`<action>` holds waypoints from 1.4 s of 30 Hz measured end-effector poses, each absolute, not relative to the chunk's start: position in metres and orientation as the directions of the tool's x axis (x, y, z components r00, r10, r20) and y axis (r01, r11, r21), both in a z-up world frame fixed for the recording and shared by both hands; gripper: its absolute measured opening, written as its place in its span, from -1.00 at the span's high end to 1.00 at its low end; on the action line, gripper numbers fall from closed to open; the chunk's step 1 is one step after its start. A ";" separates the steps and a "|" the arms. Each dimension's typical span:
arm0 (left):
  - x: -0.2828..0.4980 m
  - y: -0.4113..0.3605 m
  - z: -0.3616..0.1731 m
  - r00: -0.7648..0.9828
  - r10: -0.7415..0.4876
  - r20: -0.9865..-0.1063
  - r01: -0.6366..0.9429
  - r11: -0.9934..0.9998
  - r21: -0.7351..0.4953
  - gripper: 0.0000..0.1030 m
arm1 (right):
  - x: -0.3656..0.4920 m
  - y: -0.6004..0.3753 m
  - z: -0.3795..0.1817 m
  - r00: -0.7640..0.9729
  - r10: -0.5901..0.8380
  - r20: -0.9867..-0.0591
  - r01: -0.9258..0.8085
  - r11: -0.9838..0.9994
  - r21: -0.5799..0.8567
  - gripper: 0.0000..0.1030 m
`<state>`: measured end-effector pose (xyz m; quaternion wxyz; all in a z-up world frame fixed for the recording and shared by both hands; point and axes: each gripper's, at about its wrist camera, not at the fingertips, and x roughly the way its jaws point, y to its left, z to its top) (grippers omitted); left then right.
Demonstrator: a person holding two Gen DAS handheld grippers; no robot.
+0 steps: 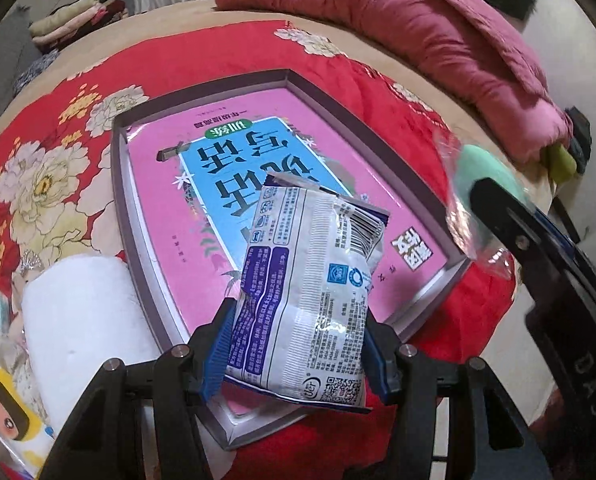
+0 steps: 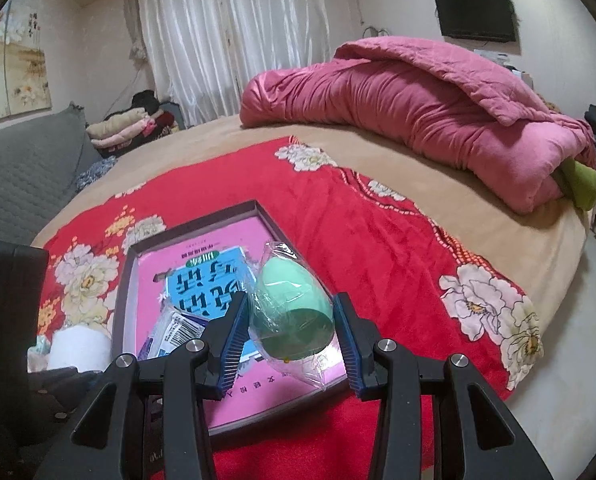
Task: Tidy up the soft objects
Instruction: 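Carry the snack bag and green sponge over the pink book tray with both tools, then release the sponge onto the tray with the right tool while the left tool lowers the bag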
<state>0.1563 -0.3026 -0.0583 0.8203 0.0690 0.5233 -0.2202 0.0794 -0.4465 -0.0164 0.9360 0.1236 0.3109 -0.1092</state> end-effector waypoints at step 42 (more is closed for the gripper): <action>0.155 -0.317 -0.070 0.338 -0.166 -0.927 0.496 0.868 0.025 -0.10 | 0.111 -0.458 -0.071 0.685 -0.084 -0.724 0.261 0.956 0.136 -0.17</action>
